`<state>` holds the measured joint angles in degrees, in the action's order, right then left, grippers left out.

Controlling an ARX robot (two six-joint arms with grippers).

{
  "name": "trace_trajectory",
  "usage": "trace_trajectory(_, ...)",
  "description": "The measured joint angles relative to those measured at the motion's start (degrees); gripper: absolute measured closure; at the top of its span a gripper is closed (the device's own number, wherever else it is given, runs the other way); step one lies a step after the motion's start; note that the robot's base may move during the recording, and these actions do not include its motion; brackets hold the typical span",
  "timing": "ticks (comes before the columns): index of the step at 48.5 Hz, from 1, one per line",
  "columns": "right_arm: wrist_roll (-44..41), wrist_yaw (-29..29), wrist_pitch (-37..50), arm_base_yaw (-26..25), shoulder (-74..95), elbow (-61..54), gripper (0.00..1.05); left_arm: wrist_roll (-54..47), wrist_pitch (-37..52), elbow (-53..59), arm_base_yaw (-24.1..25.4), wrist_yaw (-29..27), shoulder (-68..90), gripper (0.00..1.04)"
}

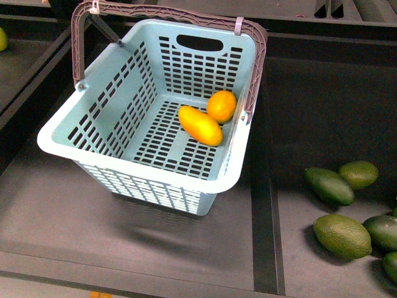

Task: Pick lemon and mango into basket

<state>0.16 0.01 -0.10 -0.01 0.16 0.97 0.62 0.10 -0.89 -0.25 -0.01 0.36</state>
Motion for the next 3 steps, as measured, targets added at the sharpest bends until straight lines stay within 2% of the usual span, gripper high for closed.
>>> trace_trajectory(3, 0.00, -0.02, 0.00, 0.00, 0.00, 0.00, 0.09, 0.00, 0.00, 0.00, 0.00, 0.00, 0.00, 0.10)
